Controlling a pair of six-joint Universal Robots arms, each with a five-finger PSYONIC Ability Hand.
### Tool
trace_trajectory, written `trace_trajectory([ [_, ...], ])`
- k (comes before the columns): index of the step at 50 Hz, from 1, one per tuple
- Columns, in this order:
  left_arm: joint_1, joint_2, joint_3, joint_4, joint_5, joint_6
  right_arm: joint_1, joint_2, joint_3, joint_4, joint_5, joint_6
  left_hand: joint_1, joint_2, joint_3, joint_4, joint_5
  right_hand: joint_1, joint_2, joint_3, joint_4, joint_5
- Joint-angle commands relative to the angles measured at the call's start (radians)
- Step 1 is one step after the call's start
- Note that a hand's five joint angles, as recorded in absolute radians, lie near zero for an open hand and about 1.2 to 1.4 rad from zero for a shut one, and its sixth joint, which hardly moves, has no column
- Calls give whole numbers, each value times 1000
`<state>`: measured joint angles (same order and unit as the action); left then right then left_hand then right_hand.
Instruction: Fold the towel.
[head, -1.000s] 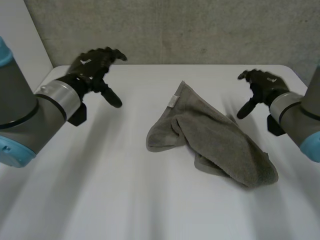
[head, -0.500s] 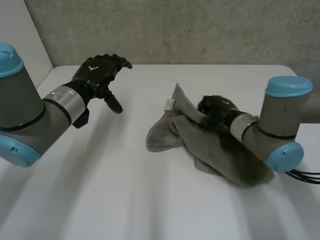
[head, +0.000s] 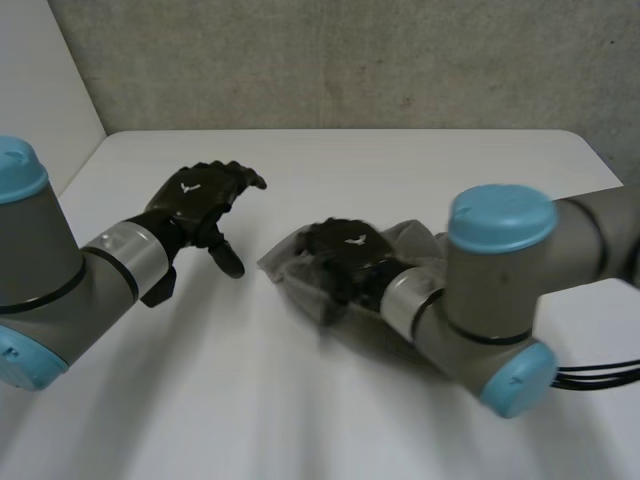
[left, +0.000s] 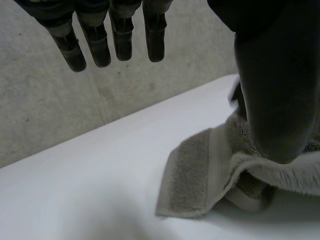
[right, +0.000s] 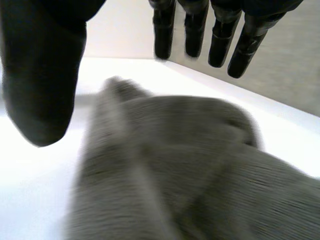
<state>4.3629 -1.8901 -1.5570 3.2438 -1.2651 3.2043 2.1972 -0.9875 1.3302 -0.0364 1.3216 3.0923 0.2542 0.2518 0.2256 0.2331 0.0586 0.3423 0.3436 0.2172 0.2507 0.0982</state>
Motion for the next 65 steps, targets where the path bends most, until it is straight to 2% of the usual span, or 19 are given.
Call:
trace_trajectory([
  [1,-6,-36,-3,-7,1,71,-132,-138,124,21,24,-29,-55,-53,-51,-59,-34,-168,-169,-43,-76,-98],
  [12,-101,-115,-46,40,-8,103,-238,-266,360,21,11,-76,-47,-44,-51,-59,-26,-168,-169,-43,-76,-98],
  [19,-143,-170,-29,96,-8,108,-339,-296,460,38,-8,-279,-26,-24,-51,-59,-5,-168,-169,-43,-76,-98],
  [22,-155,-195,-8,140,-10,112,-356,-296,469,49,-7,-302,-11,-9,-51,-59,10,-168,-169,-43,-76,-98],
  [30,-172,-290,84,162,-11,187,-464,-316,517,81,-21,-333,338,340,-51,-59,359,-168,-169,-43,-76,-98],
  [32,-178,-316,106,162,-14,213,-493,-324,532,82,-22,-336,566,568,-51,-59,587,-168,-169,-43,-76,-98],
  [33,-178,-316,106,162,-14,213,-493,-324,532,82,-22,-336,567,569,-51,-59,588,-168,-169,-43,-76,-98],
  [35,-175,-326,115,162,-19,218,-514,-327,549,82,-31,-349,897,900,-51,-59,918,-168,-169,-43,-76,-98],
  [36,-175,-326,115,162,-19,218,-514,-327,549,82,-31,-350,899,901,-51,-59,920,-168,-169,-43,-76,-98],
  [37,-175,-326,115,160,-22,218,-521,-330,557,82,-39,-354,1044,1047,-51,-59,1065,-97,-98,-43,-76,-27],
  [38,-175,-326,115,160,-22,218,-525,-339,561,82,-44,-356,1046,1048,-51,-59,1067,-32,-33,-43,-76,38],
  [39,-175,-322,115,160,-25,216,-525,-339,561,82,-44,-356,1141,1144,-51,-59,1162,-31,-33,-43,-76,38],
  [48,-169,-267,74,71,-26,212,-533,-421,580,82,-48,-356,1142,1145,-51,-59,1163,7,6,-43,-76,76],
  [53,-160,-195,31,48,-25,209,-528,-468,615,81,-50,-356,1142,1145,-51,-59,1163,212,211,-43,-76,282],
  [56,-143,-153,0,47,-25,207,-524,-465,627,72,-50,-356,1142,1145,-51,-59,1163,297,296,-43,-76,367],
  [65,-111,-107,-58,37,-28,206,-524,-416,653,24,-51,-400,1142,1145,-51,-59,1163,257,255,-43,-76,326],
])
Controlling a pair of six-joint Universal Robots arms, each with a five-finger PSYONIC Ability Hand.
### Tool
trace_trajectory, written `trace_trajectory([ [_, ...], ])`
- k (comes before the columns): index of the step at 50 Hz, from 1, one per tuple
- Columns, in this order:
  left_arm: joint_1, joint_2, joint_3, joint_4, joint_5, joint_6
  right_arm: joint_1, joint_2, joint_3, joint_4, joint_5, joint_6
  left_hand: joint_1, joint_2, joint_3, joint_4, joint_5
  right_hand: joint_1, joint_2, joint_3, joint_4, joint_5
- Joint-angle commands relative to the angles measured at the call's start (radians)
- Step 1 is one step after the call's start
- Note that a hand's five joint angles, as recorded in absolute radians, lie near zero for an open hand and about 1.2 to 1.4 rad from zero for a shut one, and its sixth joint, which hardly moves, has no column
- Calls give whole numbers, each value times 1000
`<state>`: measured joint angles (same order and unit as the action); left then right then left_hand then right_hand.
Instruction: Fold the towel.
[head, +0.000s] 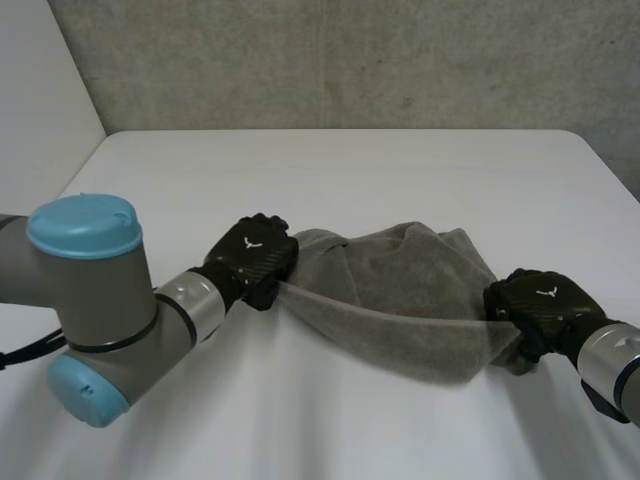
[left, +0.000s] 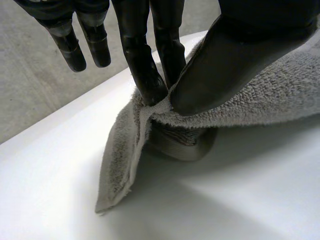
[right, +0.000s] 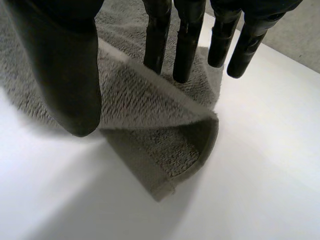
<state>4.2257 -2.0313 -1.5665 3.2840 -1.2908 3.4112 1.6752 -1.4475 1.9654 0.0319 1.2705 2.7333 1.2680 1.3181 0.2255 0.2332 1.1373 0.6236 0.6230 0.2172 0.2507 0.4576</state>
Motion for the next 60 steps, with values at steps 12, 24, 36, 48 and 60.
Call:
trace_trajectory([
  [12,68,86,-127,-43,4,-6,0,78,21,-81,-28,-64,128,78,-51,-59,84,448,448,-43,-76,439],
  [24,192,220,-146,-159,13,-4,6,24,-170,89,-192,-103,128,78,-51,-59,84,773,773,-43,-76,764],
  [36,263,80,332,-104,-25,-47,123,271,-942,97,-154,-83,128,78,-51,-59,84,773,773,-43,-76,764],
  [48,270,344,334,249,-79,-277,129,158,-1007,-210,-29,302,128,78,-51,-59,84,773,773,-43,-76,764],
  [60,272,342,-4,278,18,-267,124,38,-577,-230,-138,253,128,78,-51,-59,84,773,773,-43,-76,764],
])
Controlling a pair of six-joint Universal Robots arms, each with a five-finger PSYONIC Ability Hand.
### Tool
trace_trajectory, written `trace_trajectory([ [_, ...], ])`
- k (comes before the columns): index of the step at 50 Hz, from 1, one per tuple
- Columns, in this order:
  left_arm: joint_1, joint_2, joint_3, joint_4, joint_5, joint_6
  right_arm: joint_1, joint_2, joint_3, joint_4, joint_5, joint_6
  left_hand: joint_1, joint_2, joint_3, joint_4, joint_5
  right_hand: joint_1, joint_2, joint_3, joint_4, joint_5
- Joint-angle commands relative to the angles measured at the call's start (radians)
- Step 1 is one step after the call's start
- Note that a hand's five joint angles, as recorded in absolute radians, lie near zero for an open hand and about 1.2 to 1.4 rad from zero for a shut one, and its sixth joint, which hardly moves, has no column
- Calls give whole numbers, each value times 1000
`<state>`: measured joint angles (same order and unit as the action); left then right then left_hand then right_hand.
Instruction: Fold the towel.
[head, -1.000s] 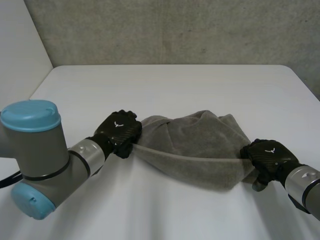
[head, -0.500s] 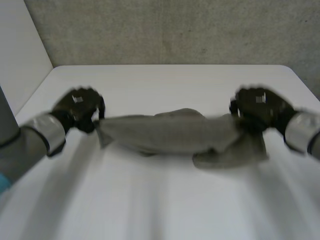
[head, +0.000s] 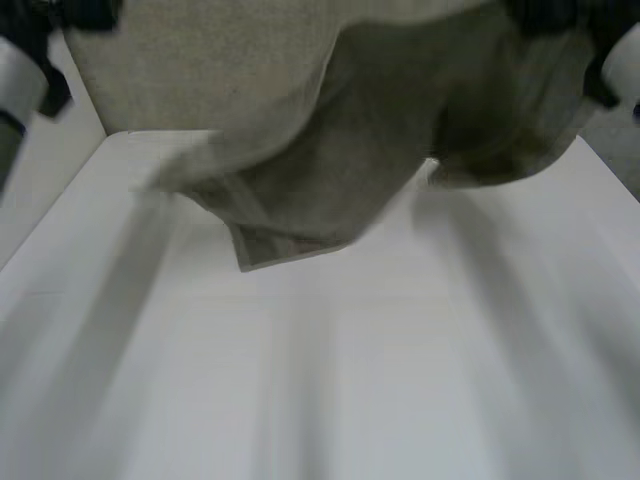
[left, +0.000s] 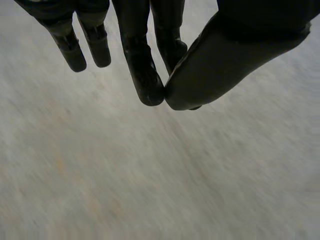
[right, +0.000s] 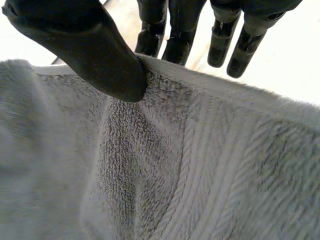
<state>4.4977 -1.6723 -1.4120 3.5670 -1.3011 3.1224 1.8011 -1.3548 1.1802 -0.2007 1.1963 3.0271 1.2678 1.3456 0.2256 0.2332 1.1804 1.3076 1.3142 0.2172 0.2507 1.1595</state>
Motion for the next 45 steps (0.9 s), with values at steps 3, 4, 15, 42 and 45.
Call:
trace_trajectory([
  [3,0,-24,-239,-5,34,44,1,-53,249,6,-80,-50,128,51,-51,-59,41,89,82,-43,-76,62],
  [4,-11,-33,-274,-4,34,57,10,-50,292,3,-98,-59,128,51,-51,-59,41,89,82,-43,-76,62],
  [15,-92,-205,-375,-5,16,88,54,-52,526,10,-92,-194,-778,-856,-51,-59,-865,89,82,-43,-76,62],
  [42,-221,-409,-214,10,-112,96,-26,-335,570,242,-99,-272,-940,-1018,-51,-59,-1027,89,82,-43,-76,62],
  [45,-199,-420,-209,4,-113,113,-60,-343,570,244,-106,-280,-931,-1009,-51,-59,-1018,89,82,-43,-76,62],
])
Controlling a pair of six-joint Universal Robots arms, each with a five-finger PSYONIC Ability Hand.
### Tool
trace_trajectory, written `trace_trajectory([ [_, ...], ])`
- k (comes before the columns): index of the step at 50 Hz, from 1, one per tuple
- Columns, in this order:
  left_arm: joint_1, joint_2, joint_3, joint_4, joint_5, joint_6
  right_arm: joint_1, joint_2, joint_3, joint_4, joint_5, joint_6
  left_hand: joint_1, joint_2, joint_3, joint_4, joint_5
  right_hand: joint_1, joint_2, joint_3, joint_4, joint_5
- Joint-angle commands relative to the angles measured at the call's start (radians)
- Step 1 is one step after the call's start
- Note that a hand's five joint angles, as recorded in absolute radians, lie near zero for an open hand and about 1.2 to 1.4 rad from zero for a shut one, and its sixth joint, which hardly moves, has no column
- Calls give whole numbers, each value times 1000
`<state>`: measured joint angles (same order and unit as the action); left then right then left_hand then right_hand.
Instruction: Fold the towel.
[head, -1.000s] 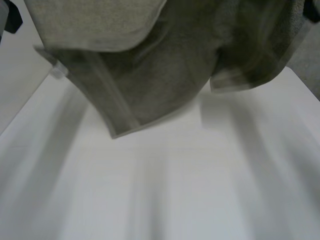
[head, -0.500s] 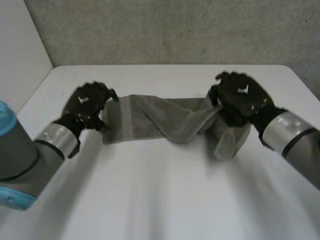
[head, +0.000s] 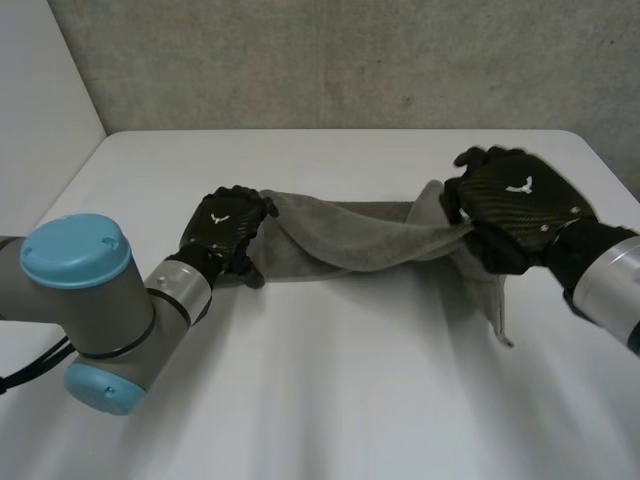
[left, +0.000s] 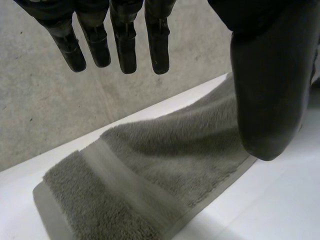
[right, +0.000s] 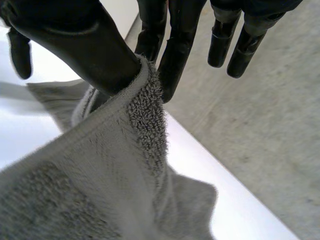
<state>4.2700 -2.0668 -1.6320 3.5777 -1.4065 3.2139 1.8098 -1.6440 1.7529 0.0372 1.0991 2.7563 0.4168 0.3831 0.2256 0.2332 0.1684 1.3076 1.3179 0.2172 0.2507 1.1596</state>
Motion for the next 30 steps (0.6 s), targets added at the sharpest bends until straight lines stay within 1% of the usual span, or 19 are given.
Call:
trace_trajectory([
  [1,39,-29,12,-10,-8,36,-111,-56,2,6,-13,-14,-77,-43,-51,-59,-3,89,78,-43,-76,62],
  [2,48,-32,12,-11,-9,58,-153,-53,8,10,-16,-15,-74,-40,-51,-59,0,89,78,-43,-76,62],
  [3,48,-32,12,-11,-9,58,-153,-53,8,10,-16,-15,-74,-40,-51,-59,0,89,78,-43,-76,62],
  [5,54,-35,14,-11,-9,81,-210,-36,25,18,-21,-17,-71,-37,-51,-59,3,-892,-902,-43,-76,-918],
  [6,59,-36,15,-10,-11,107,-210,-36,25,18,-21,-17,-60,-26,-51,-59,14,-897,-907,-43,-76,-923],
  [7,60,-39,21,-8,-11,130,-216,1,33,12,-24,-20,-54,-20,-51,-59,20,-975,-986,-43,-76,-1002],
  [8,60,-39,21,-8,-11,130,-216,1,33,12,-24,-20,-54,-20,-51,-59,20,-976,-986,-43,-76,-1003],
  [10,62,-62,53,-11,-11,167,-210,84,31,13,-22,-40,2,36,-51,-59,76,-976,-986,-43,-76,-1003],
  [11,62,-62,54,-11,-11,167,-210,84,31,13,-22,-40,2,36,-51,-59,76,-976,-986,-43,-76,-1003],
  [13,62,-101,98,-30,-9,181,-207,133,28,13,-5,-64,31,65,-51,-59,105,-973,-983,-43,-76,-1000],
  [16,67,-118,120,-50,-9,182,-201,159,28,13,-12,-86,32,65,-51,-59,105,-973,-983,-43,-76,-1000],
  [18,85,-156,168,-109,-8,184,-201,165,30,13,-10,-87,32,65,-51,-59,105,-973,-983,-43,-76,-1000],
  [19,85,-156,169,-109,-8,184,-201,165,30,13,-10,-87,32,65,-51,-59,105,-973,-983,-43,-76,-1000],
  [21,93,-194,216,-164,-8,187,-199,173,36,6,-12,-84,32,65,-51,-59,105,-973,-983,-43,-76,-1000],
  [26,93,-226,265,-226,-6,189,-198,173,36,6,-10,-86,32,65,-51,-59,105,-973,-983,-43,-76,-1000],
  [30,97,-239,284,-237,-6,189,-201,176,37,6,-10,-86,32,65,-51,-59,105,-976,-986,-43,-76,-1003],
])
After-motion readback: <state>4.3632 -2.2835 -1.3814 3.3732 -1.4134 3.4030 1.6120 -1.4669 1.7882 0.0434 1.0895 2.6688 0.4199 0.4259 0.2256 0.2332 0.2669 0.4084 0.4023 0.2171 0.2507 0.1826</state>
